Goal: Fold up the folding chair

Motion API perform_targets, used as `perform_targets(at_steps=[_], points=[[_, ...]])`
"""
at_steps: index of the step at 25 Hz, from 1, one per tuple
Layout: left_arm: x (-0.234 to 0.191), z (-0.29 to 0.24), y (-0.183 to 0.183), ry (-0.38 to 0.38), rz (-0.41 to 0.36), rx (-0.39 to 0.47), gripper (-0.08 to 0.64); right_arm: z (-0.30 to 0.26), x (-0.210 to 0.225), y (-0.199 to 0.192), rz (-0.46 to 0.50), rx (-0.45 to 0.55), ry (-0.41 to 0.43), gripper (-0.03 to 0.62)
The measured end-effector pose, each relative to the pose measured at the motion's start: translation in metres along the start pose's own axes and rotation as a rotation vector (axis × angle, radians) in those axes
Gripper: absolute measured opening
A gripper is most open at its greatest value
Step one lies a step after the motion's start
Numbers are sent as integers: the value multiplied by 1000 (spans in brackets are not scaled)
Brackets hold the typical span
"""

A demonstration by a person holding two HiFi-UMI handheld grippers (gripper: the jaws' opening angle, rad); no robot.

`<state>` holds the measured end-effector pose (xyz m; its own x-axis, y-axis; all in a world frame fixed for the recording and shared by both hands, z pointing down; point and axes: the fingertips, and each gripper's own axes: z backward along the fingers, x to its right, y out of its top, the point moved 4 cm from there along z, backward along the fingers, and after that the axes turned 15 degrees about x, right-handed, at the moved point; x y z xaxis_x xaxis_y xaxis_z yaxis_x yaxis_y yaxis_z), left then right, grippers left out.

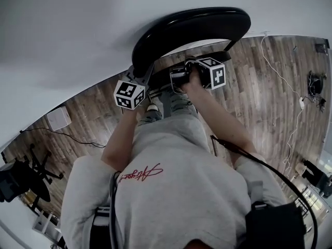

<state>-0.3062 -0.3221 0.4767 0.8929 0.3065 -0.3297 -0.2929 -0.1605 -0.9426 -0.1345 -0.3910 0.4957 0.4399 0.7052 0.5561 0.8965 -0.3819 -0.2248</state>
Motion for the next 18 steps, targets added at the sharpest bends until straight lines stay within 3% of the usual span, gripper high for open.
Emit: perform_targets(at_steps=[12,18], points=[[-6,8,15,-3,-50,33,15,-1,-15,-16,-11,-14,33,143],[-31,6,13,139,-104,14,15,-5,-14,-30,-18,-31,18,143]])
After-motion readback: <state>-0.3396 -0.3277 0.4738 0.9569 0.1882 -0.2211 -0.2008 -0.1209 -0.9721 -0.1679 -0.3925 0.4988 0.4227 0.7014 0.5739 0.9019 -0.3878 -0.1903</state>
